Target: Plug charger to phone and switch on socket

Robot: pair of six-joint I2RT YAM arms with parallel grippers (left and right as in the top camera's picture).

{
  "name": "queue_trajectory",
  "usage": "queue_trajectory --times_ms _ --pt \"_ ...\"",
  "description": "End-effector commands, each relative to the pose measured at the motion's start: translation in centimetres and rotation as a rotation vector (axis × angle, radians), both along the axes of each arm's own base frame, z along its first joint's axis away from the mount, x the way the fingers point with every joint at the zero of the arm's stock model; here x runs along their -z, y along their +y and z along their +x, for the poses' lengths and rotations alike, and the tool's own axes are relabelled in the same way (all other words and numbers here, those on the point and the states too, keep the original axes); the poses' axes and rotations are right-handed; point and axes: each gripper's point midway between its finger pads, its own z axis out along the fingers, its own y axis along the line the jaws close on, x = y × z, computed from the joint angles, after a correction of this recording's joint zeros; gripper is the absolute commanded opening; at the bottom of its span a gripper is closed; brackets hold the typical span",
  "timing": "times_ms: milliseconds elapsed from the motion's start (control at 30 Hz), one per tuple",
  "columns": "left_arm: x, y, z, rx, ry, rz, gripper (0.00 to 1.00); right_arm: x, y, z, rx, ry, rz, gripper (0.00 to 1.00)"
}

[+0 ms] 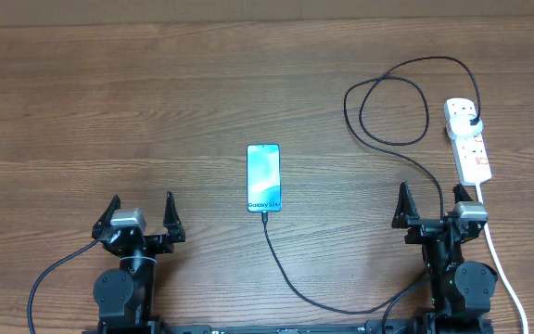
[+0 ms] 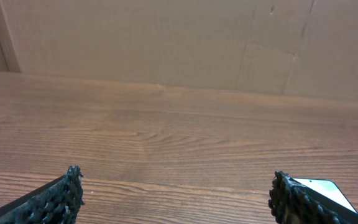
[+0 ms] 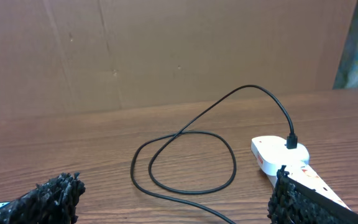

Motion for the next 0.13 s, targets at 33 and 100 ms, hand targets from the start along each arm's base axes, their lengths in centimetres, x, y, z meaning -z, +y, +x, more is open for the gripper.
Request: queue_trajectory --times_ms 33,100 --pt "0.05 0.07 -0.01 0.0 -0.003 0.03 1.0 0.15 0.04 0.01 0.001 -0.005 -0.008 1.0" --pt "0.05 0.07 -0.01 0.0 -0.003 0.03 1.0 0.16 0.04 0.01 0.001 -0.005 -0.008 1.0"
